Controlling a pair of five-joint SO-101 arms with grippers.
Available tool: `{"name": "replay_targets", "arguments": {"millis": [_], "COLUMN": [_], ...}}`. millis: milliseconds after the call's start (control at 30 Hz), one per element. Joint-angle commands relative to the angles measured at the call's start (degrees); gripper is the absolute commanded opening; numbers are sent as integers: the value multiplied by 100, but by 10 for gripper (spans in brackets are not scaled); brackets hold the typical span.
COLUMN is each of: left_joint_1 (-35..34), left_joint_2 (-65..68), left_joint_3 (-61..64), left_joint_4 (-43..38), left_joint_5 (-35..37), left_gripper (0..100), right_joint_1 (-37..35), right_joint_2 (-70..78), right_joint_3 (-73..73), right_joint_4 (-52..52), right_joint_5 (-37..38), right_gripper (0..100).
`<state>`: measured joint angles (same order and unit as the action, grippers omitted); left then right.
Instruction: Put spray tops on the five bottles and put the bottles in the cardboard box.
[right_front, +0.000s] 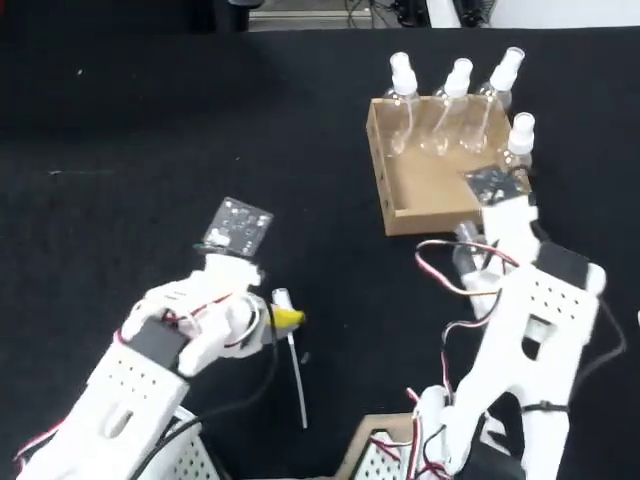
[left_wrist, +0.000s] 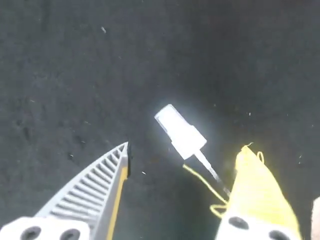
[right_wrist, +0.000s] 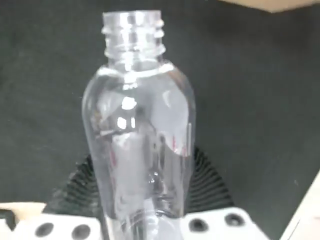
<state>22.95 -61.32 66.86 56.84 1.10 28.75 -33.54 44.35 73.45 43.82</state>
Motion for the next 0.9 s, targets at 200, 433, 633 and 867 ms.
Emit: {"name": "replay_targets", "arguments": {"millis": [200, 433, 633, 867], "left_joint_1": [593, 602, 646, 620], "left_joint_2": [2400, 3367, 4070, 4747], "left_joint_3": [-1490, -1596, -1754, -2035], "left_joint_4": [-44, -211, -686, -905], "left_joint_5": [1055, 3429, 3464, 3464], "left_gripper": [304, 304, 300, 299], "right_joint_1": [510, 501, 475, 501], "right_joint_2": [-251, -277, -286, -286], "right_joint_3": [31, 734, 910, 927], "right_joint_4": [-18, -809, -897, -879], "right_joint_5": [255, 281, 281, 281], "right_gripper": [11, 11, 11, 11]}}
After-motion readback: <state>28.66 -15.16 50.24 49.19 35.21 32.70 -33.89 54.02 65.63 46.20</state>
